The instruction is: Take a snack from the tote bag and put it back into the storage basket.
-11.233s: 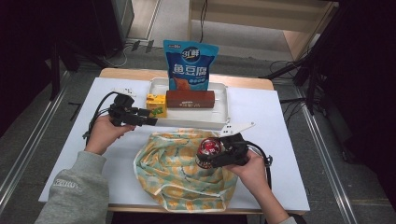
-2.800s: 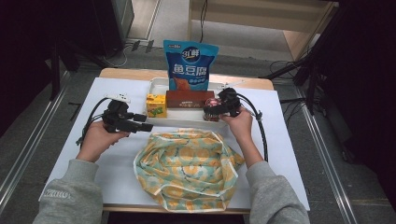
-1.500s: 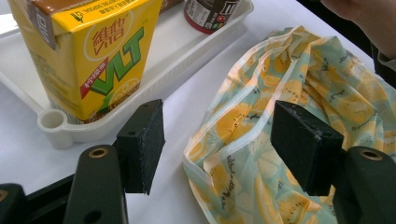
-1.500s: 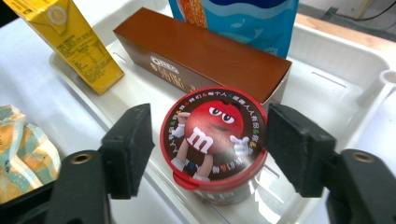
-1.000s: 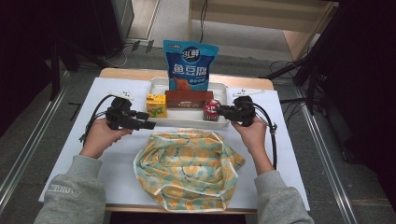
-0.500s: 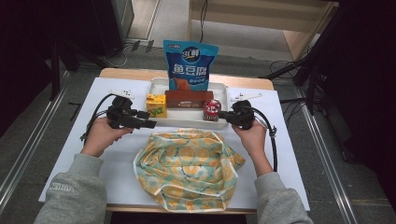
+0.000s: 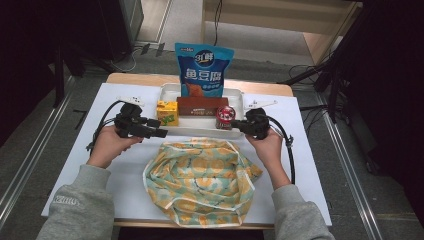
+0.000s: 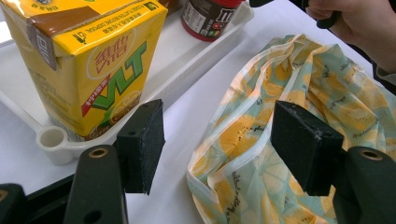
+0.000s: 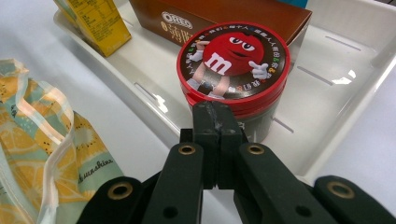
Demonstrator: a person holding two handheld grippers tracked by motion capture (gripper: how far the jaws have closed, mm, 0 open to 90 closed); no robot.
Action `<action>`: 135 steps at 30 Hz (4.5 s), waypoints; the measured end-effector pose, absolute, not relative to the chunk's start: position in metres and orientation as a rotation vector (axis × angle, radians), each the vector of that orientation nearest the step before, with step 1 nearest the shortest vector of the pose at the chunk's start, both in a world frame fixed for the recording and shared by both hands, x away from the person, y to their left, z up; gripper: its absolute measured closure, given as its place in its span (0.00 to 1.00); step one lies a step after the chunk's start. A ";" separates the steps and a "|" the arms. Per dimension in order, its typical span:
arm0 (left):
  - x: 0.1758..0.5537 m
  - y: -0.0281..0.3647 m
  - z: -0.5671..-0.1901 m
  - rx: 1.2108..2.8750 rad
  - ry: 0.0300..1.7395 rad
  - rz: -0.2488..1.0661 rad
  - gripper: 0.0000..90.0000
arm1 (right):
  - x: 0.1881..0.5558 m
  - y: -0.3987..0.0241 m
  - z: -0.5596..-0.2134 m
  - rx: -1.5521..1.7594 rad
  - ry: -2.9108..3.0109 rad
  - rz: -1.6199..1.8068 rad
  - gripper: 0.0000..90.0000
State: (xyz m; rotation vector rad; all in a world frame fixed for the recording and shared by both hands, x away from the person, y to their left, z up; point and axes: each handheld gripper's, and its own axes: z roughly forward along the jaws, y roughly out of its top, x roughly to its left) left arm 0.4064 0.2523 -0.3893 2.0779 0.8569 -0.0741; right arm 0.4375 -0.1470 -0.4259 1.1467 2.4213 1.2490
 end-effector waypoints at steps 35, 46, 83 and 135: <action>0.408 0.250 -0.389 2.087 0.859 -0.073 0.39 | 0.431 -0.157 -0.409 1.152 2.471 1.302 0.54; 0.405 0.257 -0.387 2.073 0.862 -0.065 0.39 | 0.427 -0.156 -0.405 1.156 2.485 1.307 0.45; 0.394 0.261 -0.390 2.082 0.870 -0.064 0.39 | 0.384 -0.178 -0.405 1.091 2.505 1.302 0.33; 0.387 0.271 -0.395 2.082 0.888 -0.056 0.39 | 0.374 -0.208 -0.427 1.115 2.489 1.258 0.24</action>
